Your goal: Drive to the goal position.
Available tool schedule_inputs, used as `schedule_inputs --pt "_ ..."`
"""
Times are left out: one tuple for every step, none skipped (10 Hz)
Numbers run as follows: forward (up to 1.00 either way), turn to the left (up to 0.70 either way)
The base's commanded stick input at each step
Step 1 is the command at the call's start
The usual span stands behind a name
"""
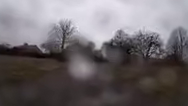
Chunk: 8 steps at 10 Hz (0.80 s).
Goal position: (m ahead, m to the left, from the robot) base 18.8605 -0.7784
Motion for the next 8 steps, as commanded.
schedule_inputs --pt "1.00 0.40" --pt "1.00 0.40" --pt "1.00 0.23" --pt "1.00 0.01" --pt "1.00 0.00" --pt "1.00 0.00" --pt "1.00 0.00" --pt "1.00 0.00"
